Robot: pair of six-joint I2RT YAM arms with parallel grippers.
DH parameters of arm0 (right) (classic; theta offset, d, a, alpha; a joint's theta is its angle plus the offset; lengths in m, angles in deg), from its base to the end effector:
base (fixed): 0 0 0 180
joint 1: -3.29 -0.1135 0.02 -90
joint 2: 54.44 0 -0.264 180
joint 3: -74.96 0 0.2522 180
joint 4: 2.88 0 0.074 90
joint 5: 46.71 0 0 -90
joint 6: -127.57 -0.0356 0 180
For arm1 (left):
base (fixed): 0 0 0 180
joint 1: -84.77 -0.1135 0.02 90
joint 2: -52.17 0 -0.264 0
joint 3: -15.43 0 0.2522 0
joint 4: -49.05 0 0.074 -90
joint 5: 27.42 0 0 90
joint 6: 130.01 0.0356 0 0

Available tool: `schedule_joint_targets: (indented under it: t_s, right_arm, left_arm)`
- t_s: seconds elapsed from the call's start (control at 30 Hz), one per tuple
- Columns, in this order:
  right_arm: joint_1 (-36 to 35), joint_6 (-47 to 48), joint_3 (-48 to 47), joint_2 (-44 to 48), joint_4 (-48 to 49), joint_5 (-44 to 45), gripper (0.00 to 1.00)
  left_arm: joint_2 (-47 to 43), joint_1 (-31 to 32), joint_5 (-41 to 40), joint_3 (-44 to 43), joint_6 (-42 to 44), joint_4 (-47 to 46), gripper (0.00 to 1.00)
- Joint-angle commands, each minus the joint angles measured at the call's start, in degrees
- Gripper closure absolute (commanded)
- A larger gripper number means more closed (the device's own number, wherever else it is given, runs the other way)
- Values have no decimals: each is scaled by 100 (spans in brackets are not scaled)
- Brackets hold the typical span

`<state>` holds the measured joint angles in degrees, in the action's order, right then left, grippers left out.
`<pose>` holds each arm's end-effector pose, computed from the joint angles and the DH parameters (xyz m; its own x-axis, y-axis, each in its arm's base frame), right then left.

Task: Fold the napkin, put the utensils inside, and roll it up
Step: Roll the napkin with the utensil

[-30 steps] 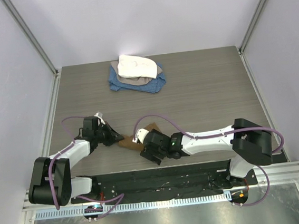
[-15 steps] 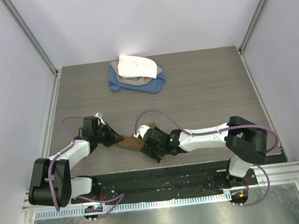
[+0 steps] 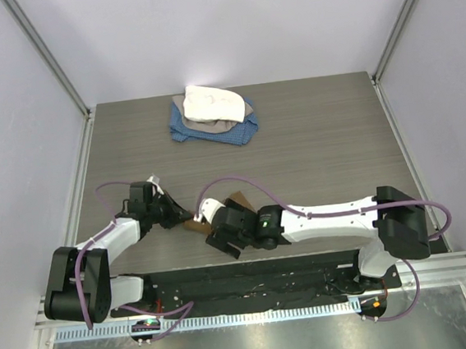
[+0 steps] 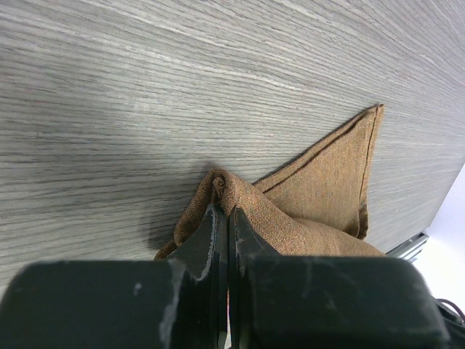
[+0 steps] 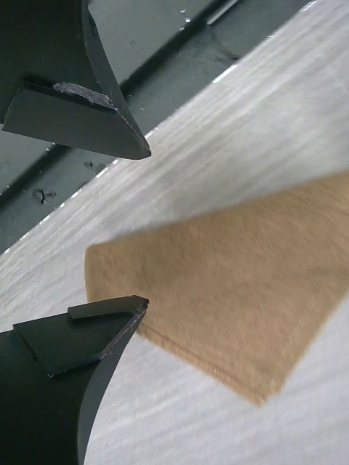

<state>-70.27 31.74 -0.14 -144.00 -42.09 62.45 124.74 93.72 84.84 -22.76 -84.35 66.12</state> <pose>0.1035 0.3093 0.2278 -0.3133 -0.7226 -0.6162 -0.8234 0.5300 -0.2029 0.2110 -0.0469 0.1393 -0.8161 -0.5263 -0.2387 -0.2702 0.7126 -0.6474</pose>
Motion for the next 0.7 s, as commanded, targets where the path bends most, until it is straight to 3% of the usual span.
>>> schedule_joint_targets:
  t_s: [0.0, 0.37, 0.67]
  right_arm:
    - [-44, -147, -54, -290, -162, 62, 17]
    - [70, -15, 280, -606, 75, 238, 17]
    - [315, -24, 562, -835, 330, -113, 18]
  left_arm:
    - [-68, 19, -2, -115, 118, 117, 100]
    - [-77, 10, 6, -115, 118, 152, 100]
    - [-33, 10, 33, -141, 118, 144, 100]
